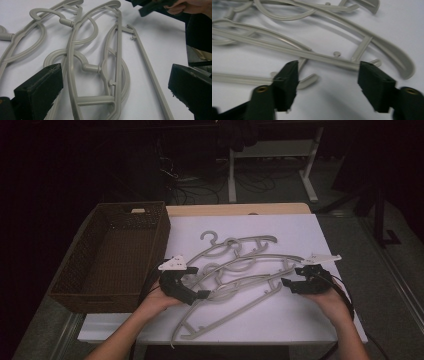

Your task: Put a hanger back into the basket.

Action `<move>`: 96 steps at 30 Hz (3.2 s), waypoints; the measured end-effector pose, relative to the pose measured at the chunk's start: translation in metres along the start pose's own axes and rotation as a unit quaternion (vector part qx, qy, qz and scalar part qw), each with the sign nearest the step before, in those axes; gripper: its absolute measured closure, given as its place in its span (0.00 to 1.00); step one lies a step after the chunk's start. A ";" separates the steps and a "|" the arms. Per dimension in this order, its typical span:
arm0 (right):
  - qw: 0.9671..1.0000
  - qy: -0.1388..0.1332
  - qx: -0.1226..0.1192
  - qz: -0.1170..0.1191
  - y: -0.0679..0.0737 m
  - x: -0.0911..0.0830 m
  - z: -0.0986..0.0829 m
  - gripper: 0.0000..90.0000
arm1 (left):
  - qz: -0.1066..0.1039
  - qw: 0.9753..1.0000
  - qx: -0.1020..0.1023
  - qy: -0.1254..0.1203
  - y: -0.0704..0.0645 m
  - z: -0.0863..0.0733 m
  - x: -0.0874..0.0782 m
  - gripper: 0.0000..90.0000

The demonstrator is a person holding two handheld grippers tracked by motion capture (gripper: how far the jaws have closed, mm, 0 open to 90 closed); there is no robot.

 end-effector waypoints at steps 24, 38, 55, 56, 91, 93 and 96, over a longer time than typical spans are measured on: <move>0.999 0.006 -0.022 0.032 0.021 0.012 -0.017 0.00 | 0.017 0.999 -0.009 0.044 0.024 0.027 0.025 0.00; 0.999 0.007 -0.026 0.031 0.022 0.013 -0.015 0.00 | 0.053 0.994 0.021 0.096 0.051 0.038 0.061 0.09; 0.999 0.006 -0.026 0.030 0.022 0.013 -0.015 0.00 | 0.066 0.979 0.085 0.172 0.058 0.026 0.099 0.44; 0.999 0.005 -0.025 0.031 0.022 0.012 -0.015 0.00 | 0.067 0.978 0.088 0.176 0.057 0.026 0.101 0.45; 0.999 0.001 -0.024 0.031 0.022 0.012 -0.015 0.00 | 0.105 0.975 0.119 0.154 0.055 0.037 0.095 0.90; 0.999 0.000 -0.024 0.032 0.023 0.012 -0.015 0.00 | 0.107 0.976 0.120 0.149 0.055 0.039 0.093 0.90; 0.999 -0.001 -0.023 0.034 0.023 0.011 -0.015 0.00 | 0.113 0.976 0.119 0.142 0.054 0.042 0.090 0.91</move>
Point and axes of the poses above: each handheld gripper's, and its own axes: x roughly forward along the jaws, z roughly out of its top, y roughly to its left, the point moved 6 cm from there along x, roughly forward along the jaws, and after that the axes turned 4 degrees about x, right-handed, at the moved point
